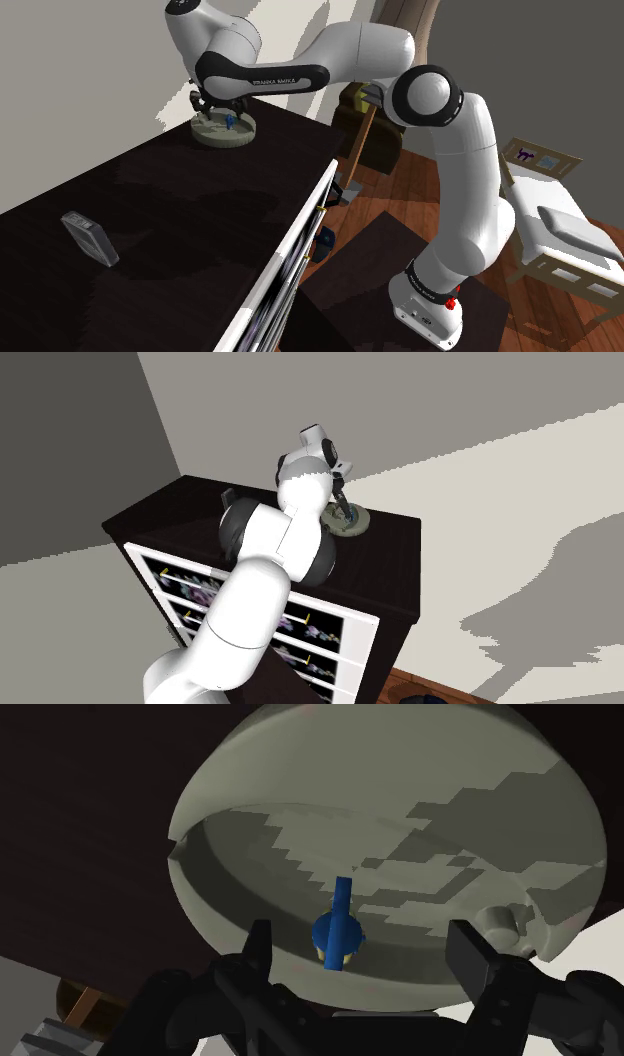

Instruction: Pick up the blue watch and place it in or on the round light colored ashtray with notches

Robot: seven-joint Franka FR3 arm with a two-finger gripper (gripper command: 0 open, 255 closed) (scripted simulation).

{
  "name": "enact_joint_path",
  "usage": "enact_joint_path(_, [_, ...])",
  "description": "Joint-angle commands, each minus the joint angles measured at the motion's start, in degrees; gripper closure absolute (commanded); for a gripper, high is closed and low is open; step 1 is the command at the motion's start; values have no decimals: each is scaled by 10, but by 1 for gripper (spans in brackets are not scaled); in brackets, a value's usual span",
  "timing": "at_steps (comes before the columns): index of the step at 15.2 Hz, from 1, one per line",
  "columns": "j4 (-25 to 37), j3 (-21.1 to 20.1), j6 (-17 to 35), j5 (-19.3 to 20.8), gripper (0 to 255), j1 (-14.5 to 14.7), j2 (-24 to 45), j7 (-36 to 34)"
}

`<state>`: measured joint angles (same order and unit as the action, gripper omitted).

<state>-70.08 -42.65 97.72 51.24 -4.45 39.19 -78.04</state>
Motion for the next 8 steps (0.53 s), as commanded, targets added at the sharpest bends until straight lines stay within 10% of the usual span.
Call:
enact_joint_path(1, [0, 0, 0, 0, 0, 0, 0, 0])
enact_joint_path(8, [53, -6, -57, -9, 0, 30, -10, 15])
